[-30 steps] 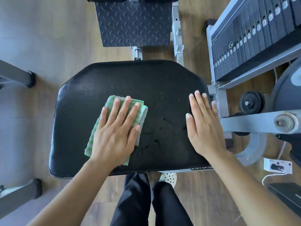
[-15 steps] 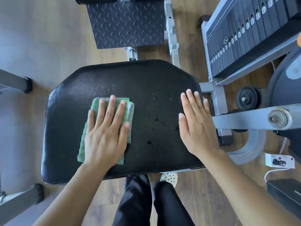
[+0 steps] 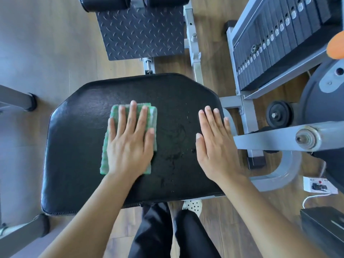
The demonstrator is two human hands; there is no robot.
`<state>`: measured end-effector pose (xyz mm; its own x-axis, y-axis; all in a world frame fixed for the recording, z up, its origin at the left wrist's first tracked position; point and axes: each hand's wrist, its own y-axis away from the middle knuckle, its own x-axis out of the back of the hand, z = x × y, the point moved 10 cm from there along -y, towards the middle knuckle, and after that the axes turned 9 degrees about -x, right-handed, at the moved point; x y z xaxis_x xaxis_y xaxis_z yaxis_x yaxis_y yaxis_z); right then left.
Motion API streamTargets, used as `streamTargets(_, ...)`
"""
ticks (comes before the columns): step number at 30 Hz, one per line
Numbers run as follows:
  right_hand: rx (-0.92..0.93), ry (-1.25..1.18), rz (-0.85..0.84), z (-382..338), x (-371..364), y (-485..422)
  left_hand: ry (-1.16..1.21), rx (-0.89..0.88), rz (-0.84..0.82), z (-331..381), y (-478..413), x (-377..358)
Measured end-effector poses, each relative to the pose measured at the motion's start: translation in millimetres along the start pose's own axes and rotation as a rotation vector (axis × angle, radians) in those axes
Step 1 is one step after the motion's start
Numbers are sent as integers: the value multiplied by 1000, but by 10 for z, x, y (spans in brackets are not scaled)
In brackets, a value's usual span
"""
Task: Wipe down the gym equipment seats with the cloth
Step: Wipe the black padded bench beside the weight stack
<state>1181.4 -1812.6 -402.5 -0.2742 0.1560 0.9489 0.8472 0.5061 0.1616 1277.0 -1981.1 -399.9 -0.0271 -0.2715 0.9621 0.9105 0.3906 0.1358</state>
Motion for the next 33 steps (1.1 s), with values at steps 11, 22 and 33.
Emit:
streamTargets(11, 8, -11, 13, -10, 20, 0, -22, -220, -34, 192, 69, -32)
streamTargets(22, 9, -7, 10, -23, 21, 6, -10, -307, -49, 529, 65, -117)
streamTargets(33, 13, 21, 11, -22, 15, 9, 2, -372, -43, 693, -229, -135)
